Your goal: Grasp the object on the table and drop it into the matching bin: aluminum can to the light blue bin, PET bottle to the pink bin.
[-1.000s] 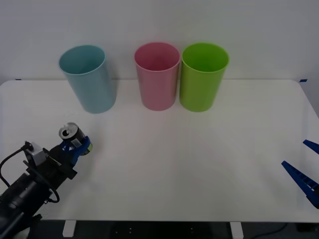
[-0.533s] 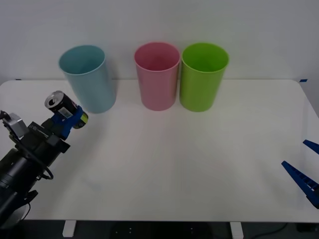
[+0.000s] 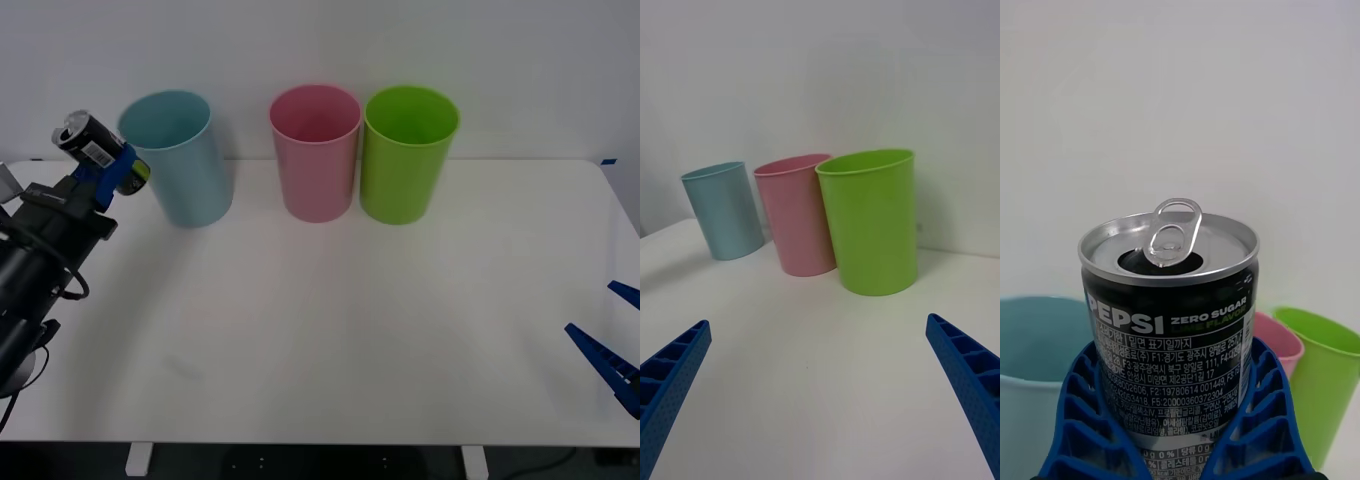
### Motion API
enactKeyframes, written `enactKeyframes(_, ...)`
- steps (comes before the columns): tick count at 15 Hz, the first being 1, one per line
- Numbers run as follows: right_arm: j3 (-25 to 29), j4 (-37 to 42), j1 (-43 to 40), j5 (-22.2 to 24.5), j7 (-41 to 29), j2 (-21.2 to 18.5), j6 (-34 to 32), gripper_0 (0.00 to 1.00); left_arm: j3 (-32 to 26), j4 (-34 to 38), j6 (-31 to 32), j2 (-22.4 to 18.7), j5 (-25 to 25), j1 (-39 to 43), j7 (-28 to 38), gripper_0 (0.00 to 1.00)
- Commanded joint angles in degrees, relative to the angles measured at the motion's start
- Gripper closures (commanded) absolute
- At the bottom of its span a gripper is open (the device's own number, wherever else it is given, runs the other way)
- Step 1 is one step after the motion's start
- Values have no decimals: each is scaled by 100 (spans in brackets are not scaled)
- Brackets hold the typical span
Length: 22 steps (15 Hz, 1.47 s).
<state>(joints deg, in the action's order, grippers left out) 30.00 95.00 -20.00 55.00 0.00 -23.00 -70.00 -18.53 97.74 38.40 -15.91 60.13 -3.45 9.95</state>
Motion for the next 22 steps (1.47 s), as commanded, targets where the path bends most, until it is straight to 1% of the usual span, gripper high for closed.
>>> enactKeyframes(1,0,0,0,0,0,0,0,0,-195,0,-105,0,491,-341,499,100)
enactKeyframes(4,0,0,0,0,0,0,0,0,-318,-36,-289,0,1203,-701,991,100)
enactKeyframes(5,0,0,0,0,0,0,0,0,-309,-132,-360,0,1352,-850,1000,100)
enactKeyframes(8,0,0,0,0,0,0,0,0,-353,-765,-351,-53,1686,-1387,868,100)
enactKeyframes(11,0,0,0,0,0,0,0,0,-362,-1371,-360,-176,1915,-1879,727,100)
enactKeyframes(14,0,0,0,0,0,0,0,0,-362,-2145,-351,-290,2012,-2406,218,100)
enactKeyframes(22,0,0,0,0,0,0,0,0,-371,-3331,-456,-343,2609,-3452,130,99)
